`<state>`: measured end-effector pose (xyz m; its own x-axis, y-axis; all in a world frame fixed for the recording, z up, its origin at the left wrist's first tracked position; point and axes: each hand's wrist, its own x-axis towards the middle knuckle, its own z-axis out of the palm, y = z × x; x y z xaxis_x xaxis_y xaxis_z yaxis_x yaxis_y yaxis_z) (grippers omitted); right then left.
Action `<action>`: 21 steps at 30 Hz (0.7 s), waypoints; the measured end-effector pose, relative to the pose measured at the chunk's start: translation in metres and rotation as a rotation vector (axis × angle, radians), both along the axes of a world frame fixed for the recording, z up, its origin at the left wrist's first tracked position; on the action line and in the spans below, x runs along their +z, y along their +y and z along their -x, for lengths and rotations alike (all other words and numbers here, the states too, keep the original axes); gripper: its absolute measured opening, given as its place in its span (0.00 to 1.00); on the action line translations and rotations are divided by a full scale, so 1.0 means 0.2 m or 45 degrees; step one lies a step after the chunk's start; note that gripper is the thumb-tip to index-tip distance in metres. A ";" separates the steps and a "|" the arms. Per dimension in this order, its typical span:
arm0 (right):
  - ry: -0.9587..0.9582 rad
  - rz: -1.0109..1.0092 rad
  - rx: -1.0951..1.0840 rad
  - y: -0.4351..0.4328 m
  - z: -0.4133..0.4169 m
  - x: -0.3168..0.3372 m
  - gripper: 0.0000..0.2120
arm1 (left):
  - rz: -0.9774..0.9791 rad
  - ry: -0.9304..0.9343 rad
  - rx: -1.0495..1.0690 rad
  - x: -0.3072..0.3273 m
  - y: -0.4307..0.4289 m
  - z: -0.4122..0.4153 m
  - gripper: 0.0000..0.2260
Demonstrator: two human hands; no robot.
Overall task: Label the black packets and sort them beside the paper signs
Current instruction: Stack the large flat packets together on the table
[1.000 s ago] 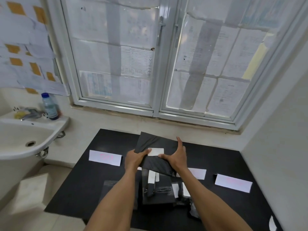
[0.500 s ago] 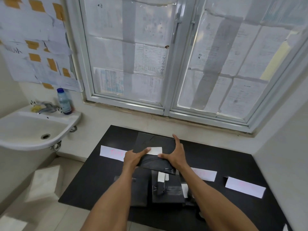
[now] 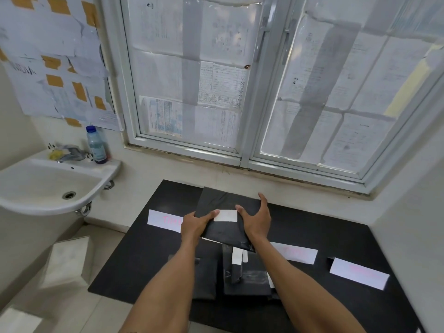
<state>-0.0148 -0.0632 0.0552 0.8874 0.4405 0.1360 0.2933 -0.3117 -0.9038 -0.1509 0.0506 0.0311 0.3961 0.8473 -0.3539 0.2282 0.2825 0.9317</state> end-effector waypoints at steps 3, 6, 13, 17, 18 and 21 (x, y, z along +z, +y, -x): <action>-0.002 -0.023 0.080 0.00 0.00 0.01 0.41 | -0.013 -0.005 0.065 0.02 0.01 0.01 0.20; 0.014 0.044 0.228 -0.02 0.00 0.00 0.50 | -0.036 0.032 0.100 0.02 0.03 0.03 0.19; 0.006 0.150 0.216 0.00 0.03 -0.03 0.53 | 0.041 0.036 0.060 -0.04 0.03 0.06 0.21; -0.017 0.159 0.059 0.03 0.05 -0.04 0.47 | -0.043 0.010 -0.055 -0.04 0.03 0.07 0.22; -0.026 0.162 0.036 0.03 0.05 -0.04 0.46 | -0.050 0.001 -0.075 -0.04 0.03 0.08 0.22; -0.040 0.147 -0.013 0.05 0.06 -0.04 0.41 | -0.002 -0.064 -0.107 -0.03 0.05 0.08 0.19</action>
